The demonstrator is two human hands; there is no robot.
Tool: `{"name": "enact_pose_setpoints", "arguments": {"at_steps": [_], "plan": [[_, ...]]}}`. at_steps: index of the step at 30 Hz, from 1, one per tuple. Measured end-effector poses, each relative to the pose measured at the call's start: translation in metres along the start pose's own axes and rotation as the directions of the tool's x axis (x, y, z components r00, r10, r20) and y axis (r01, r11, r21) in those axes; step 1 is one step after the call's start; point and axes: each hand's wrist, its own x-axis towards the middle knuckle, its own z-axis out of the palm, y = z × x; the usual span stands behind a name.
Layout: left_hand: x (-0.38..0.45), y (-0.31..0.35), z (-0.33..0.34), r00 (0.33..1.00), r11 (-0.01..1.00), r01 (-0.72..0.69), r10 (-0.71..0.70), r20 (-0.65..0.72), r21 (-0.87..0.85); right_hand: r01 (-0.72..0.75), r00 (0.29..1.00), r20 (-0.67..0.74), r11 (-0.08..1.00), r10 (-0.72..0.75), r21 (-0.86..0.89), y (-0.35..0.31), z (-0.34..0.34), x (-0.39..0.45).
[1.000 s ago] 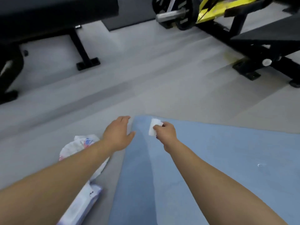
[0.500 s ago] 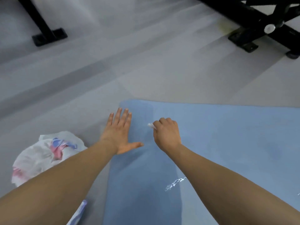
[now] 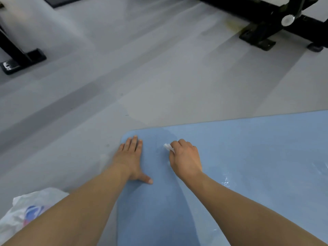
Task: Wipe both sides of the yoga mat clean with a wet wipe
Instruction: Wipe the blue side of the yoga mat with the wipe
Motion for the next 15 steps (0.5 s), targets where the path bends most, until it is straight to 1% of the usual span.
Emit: {"name": "enact_pose_setpoints", "arguments": {"at_steps": [4, 7, 11, 15], "plan": [[0.003, -0.004, 0.008, 0.999, 0.996, 0.04, -0.041, -0.012, -0.077, -0.045, 0.999, -0.006, 0.995, 0.046, 0.084, -0.015, 0.013, 0.031], [0.005, -0.005, 0.011, 0.999, 0.99, 0.034, -0.035, -0.006, -0.134, -0.066, 0.998, -0.006, 0.989, 0.067, 0.132, -0.033, 0.029, 0.058], [0.007, -0.005, 0.007, 0.999, 0.992, 0.016, -0.012, 0.029, -0.126, -0.112, 0.992, 0.082, 0.971, 0.096, 0.212, -0.054, 0.055, 0.065], [0.008, -0.006, 0.002, 0.998, 0.99, -0.016, 0.023, 0.053, -0.138, -0.128, 0.992, 0.03, 0.966, 0.125, 0.226, -0.057, 0.059, 0.055]]}}
